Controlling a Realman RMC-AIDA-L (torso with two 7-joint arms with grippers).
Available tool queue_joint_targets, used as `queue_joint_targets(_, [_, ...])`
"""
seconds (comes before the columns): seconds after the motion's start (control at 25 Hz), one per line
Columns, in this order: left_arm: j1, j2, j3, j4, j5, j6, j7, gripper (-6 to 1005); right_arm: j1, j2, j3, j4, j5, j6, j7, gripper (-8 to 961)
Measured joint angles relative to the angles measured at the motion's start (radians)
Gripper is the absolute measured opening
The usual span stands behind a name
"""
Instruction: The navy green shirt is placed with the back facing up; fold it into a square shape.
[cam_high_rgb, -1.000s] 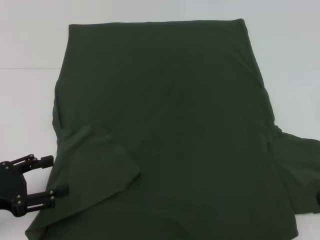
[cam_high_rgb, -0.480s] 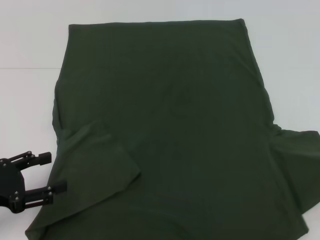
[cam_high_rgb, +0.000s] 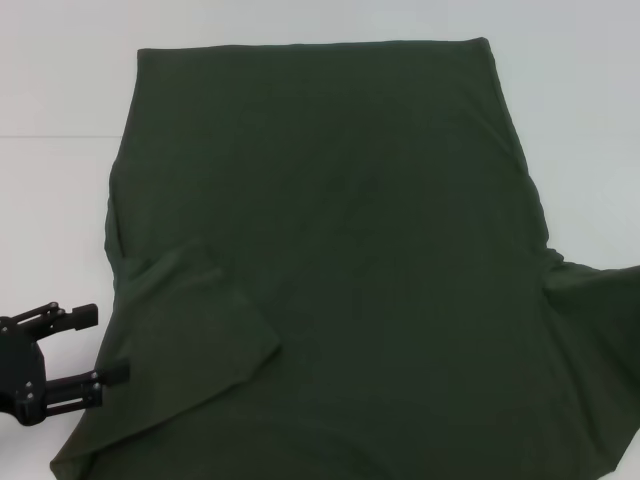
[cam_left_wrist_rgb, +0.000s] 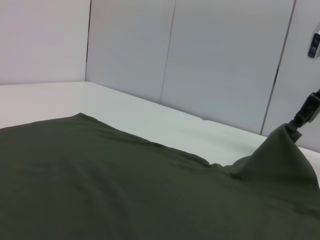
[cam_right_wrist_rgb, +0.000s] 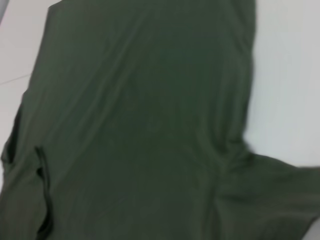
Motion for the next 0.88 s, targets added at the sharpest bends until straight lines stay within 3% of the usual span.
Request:
queue_joint_targets(0.2, [0.003,0.001,0.0,0.0,0.0,-0.001,0.0,833,0.045,0.018,-0.058,0.009,0.03,-0.017,0.0,20])
queue_joint_targets(0.48, [0.002,0.0,0.0,0.0,0.003,0.002,0.0,832,0.14,0.069,-0.189,0.017,0.051,-0.009,0.005,22])
queue_joint_targets(0.88, [0.01,-0.004,0.0,0.001,0.007,0.002,0.0,831,0.183,0.111,-0.295,0.035,0.046,0.021,0.01,24])
